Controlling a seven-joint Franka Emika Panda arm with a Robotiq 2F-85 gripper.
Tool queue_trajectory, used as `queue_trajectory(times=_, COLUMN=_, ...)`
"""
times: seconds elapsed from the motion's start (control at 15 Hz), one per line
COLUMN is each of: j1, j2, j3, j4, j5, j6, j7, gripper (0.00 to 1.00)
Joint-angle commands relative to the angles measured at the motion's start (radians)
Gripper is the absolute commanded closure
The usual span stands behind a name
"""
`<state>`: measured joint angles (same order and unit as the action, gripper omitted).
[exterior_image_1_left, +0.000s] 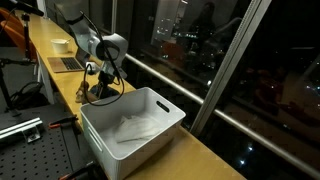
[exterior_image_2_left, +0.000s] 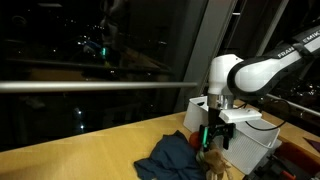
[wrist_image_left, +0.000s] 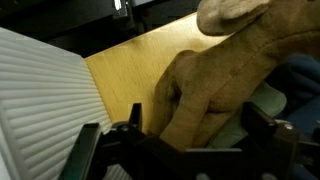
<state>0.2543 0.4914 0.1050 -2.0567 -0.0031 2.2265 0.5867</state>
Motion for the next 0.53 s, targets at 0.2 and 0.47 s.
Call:
queue_trajectory(times=0.2, j1=0.03, j2=0.064, j3=-0.004, j4=0.042, j5=0.042, j6=0.023, j7=-0.004, gripper=0.26)
queue_trajectory(times=0.47, j1=0.039, j2=0.046, j3=-0.004, j4=0.028, j5=0.043, j6=0.027, j7=0.0, gripper=0.58)
